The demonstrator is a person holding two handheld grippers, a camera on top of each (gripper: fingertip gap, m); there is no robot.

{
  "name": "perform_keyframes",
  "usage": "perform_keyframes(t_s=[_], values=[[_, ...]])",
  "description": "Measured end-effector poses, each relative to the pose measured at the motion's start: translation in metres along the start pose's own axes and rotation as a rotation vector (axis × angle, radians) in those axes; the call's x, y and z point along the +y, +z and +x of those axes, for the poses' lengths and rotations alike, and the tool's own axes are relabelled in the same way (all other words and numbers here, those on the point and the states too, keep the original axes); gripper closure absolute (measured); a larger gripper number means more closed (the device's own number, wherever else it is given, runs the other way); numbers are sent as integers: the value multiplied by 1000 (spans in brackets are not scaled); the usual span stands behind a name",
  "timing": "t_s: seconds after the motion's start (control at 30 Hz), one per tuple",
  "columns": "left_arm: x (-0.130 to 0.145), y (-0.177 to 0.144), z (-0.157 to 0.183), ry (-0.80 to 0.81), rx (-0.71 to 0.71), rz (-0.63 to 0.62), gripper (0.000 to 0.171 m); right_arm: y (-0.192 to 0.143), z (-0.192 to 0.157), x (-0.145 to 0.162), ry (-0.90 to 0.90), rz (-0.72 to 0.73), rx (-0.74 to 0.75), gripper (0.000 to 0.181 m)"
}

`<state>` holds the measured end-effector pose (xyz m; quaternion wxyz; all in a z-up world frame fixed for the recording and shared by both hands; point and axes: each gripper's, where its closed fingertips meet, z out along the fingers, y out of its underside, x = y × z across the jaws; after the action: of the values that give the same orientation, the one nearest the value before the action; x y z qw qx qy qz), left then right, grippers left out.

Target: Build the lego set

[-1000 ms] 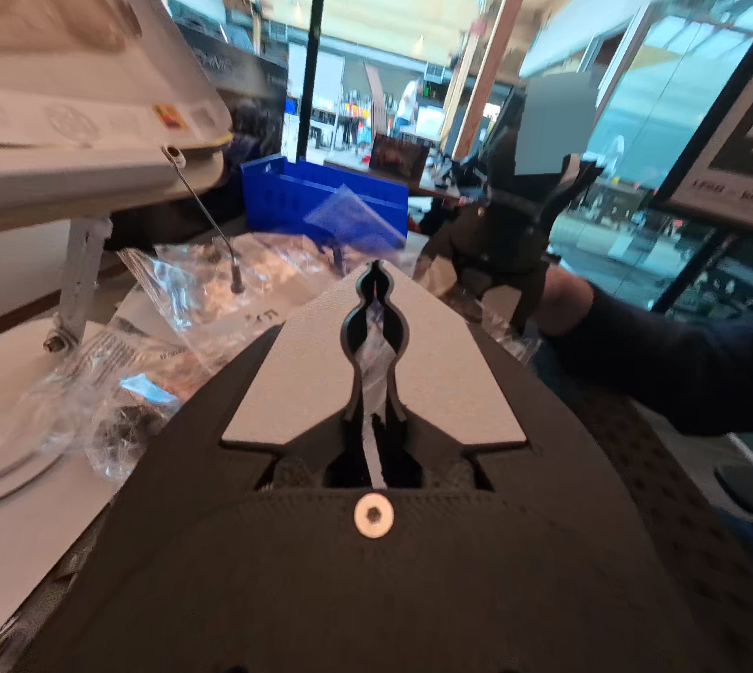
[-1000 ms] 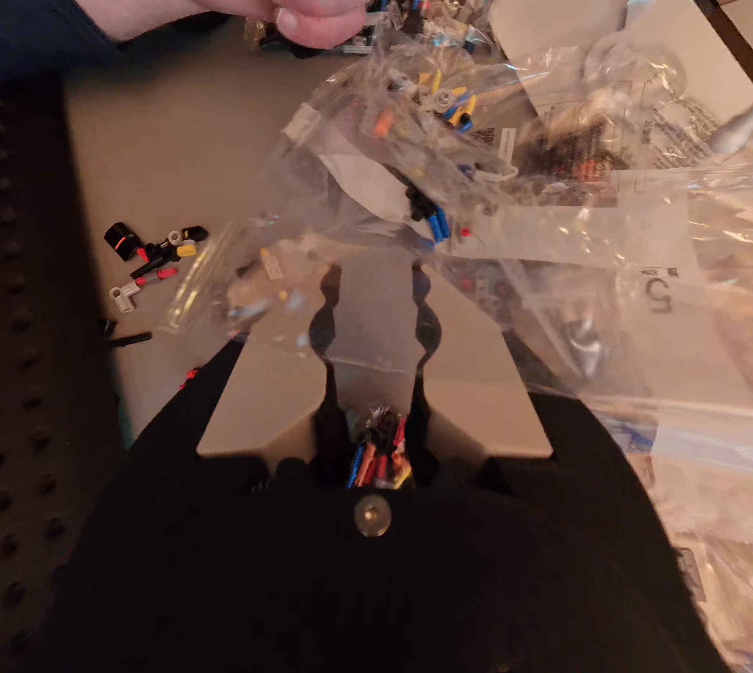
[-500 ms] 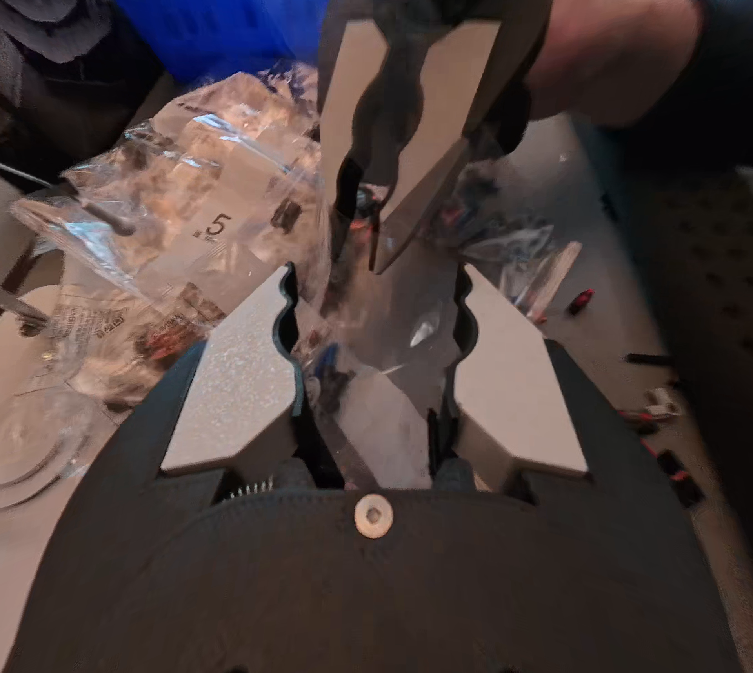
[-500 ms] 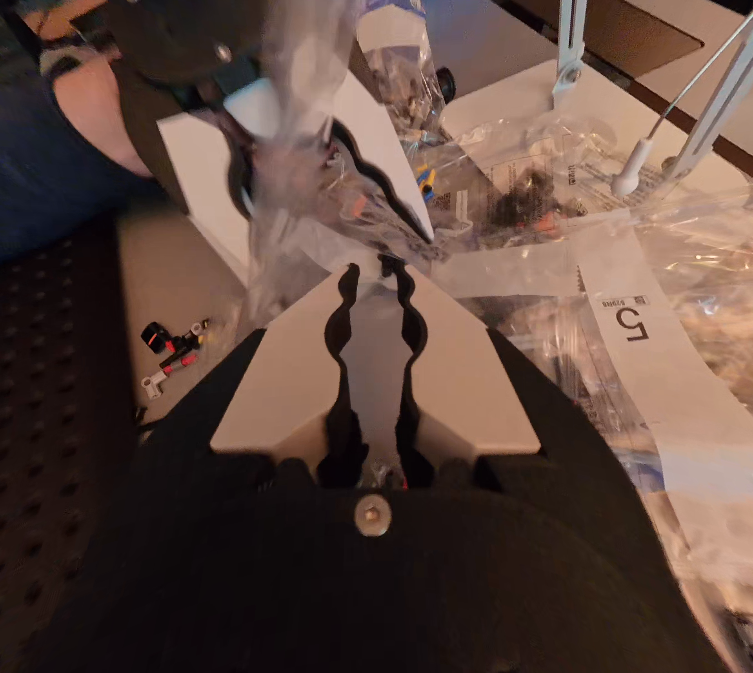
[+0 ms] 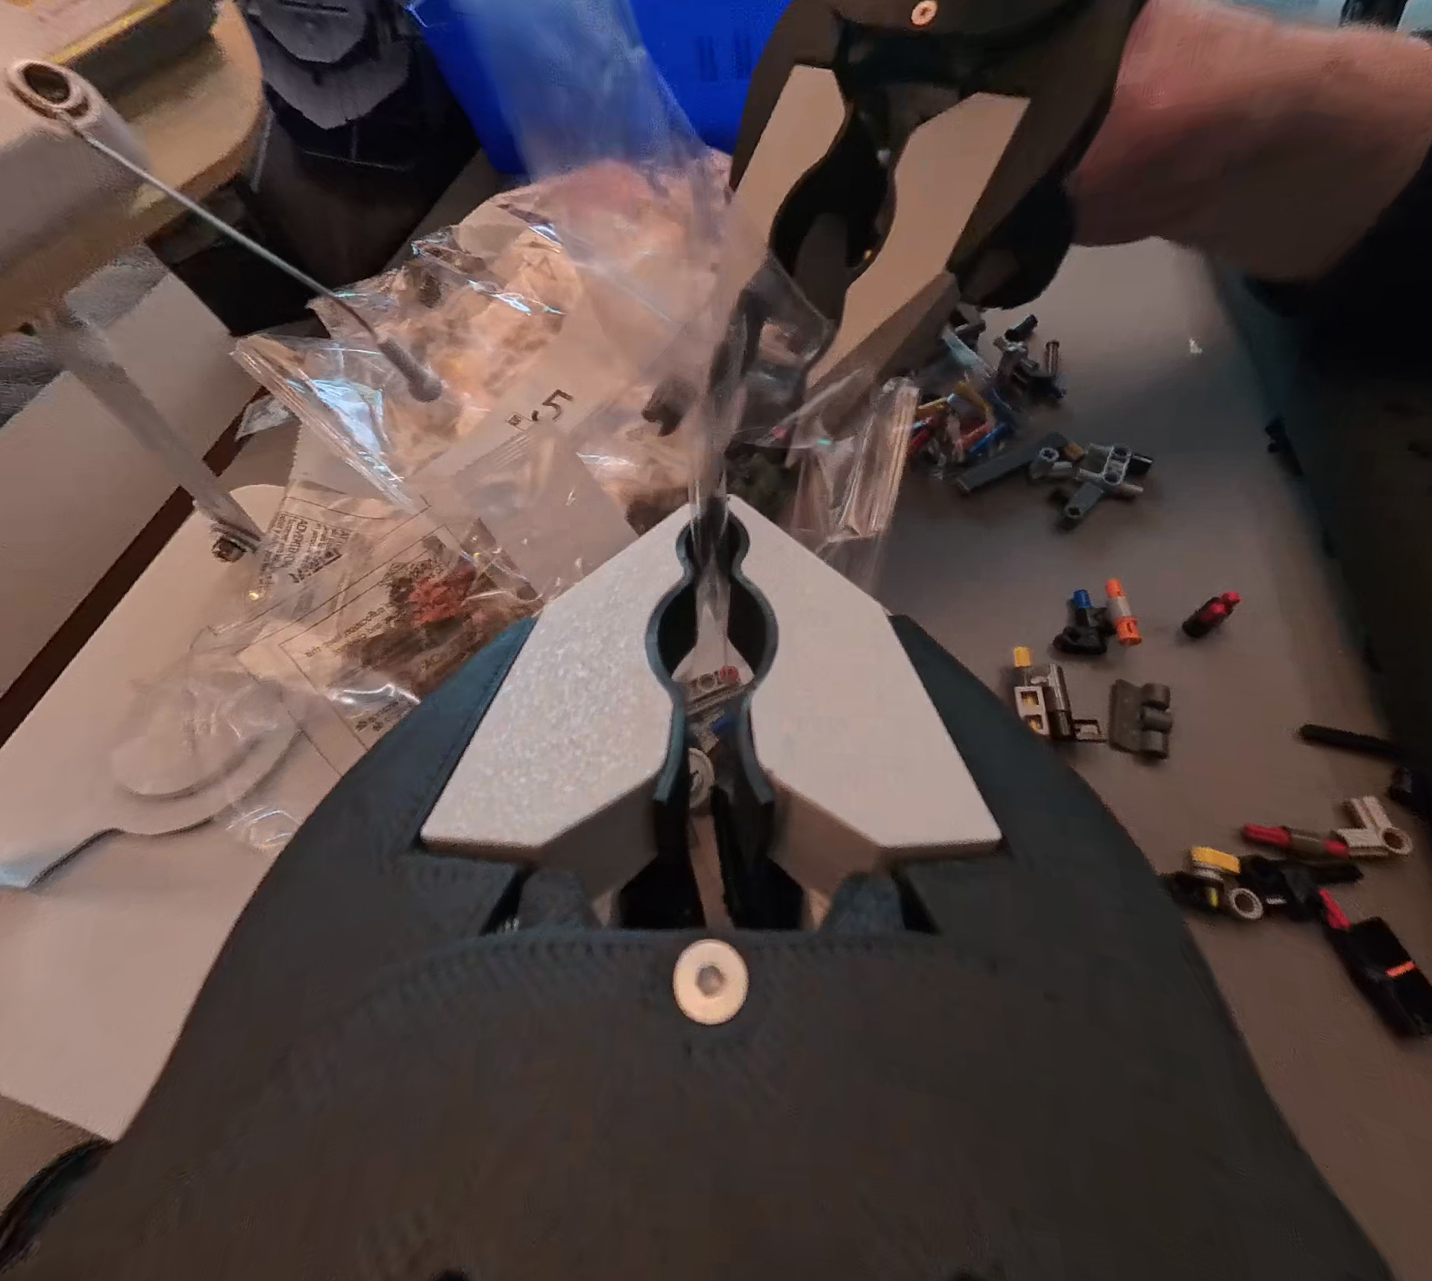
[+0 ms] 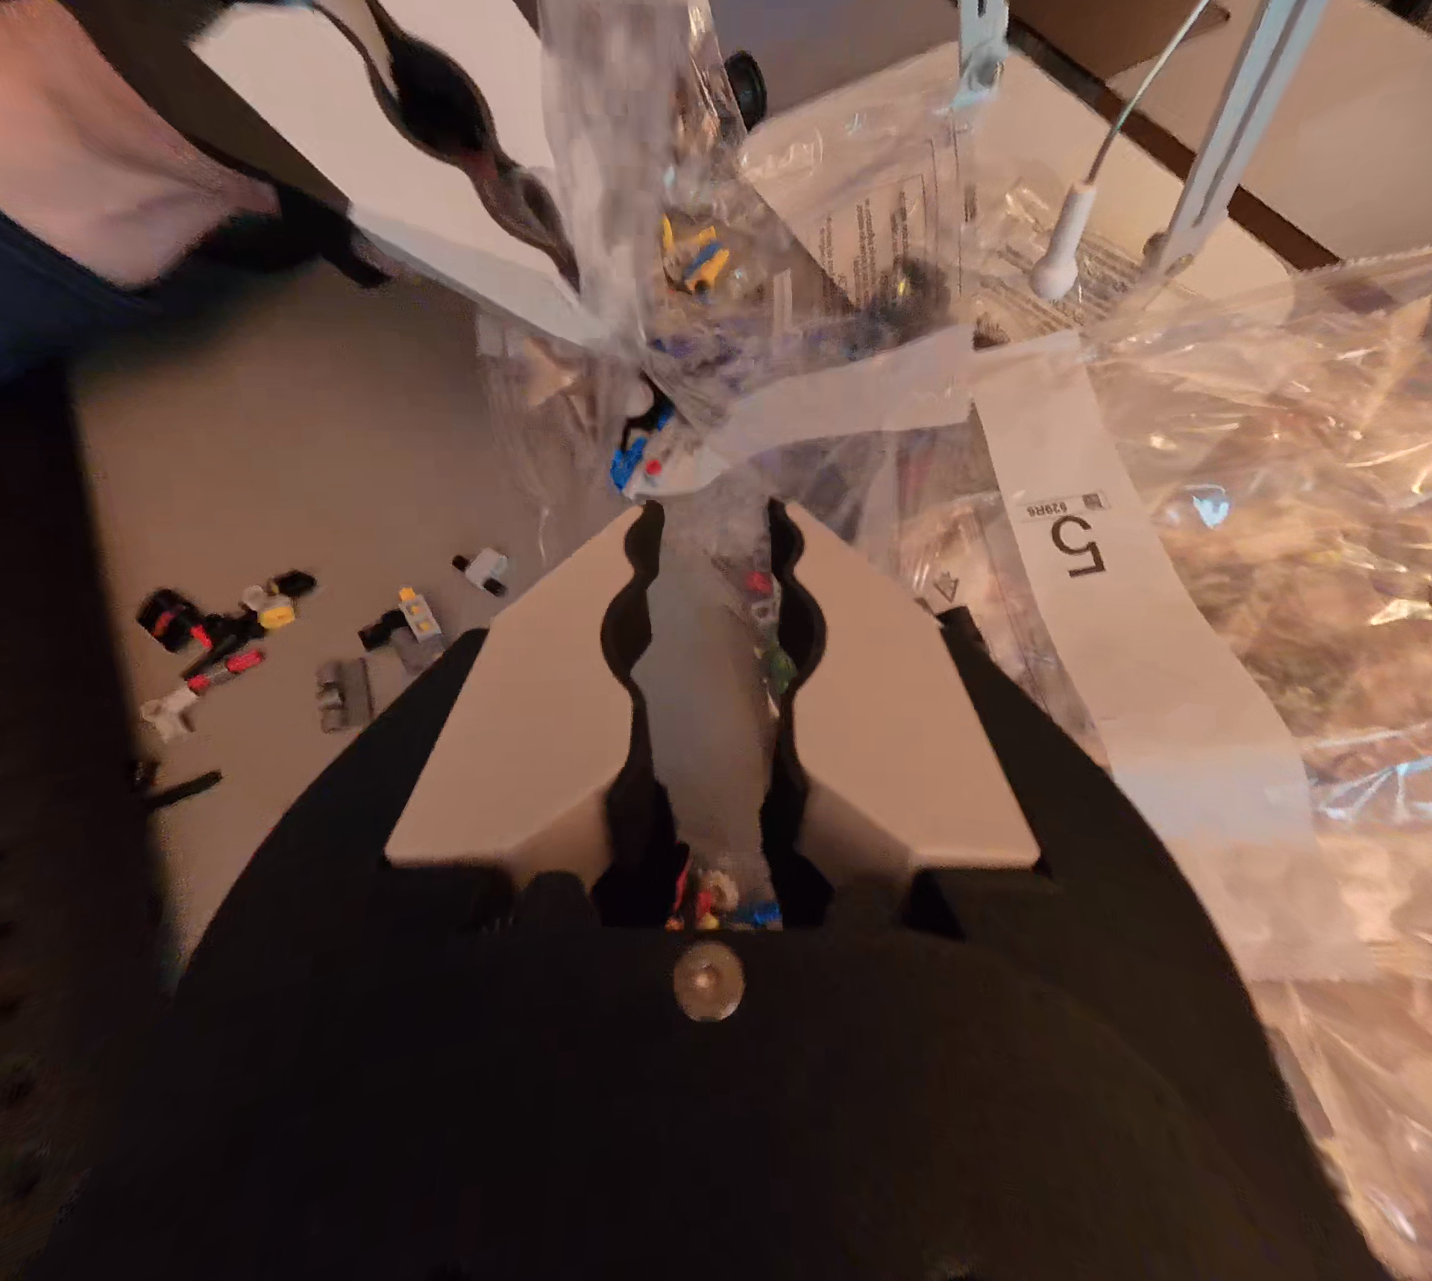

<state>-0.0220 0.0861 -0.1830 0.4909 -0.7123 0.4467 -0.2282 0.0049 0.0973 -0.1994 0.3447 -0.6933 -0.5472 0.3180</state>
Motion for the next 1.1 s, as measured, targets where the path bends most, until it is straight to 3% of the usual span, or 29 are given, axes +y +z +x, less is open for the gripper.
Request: perform_keyframes(t_s=[0.07,0.27,0.47,0.63,0.93,1.1], values=[[-3,-4,-6,-13,-23,22,171,-4,3,-5,29,34,-3,154],[-3,-9,-17,-63,-62,38,171,2,23,35,-104,-209,149,158],[-9,-15,-26,-92,-101,81,171,5,15,44,-153,-257,123,156],[-9,-14,-28,-110,-109,86,171,-9,-22,55,-181,-273,-90,154],[-1,-1,-19,-109,-65,34,171,-45,-61,109,-220,-452,-281,160],[4,6,-14,-98,-51,2,171,-49,-63,124,-220,-512,-289,163]])
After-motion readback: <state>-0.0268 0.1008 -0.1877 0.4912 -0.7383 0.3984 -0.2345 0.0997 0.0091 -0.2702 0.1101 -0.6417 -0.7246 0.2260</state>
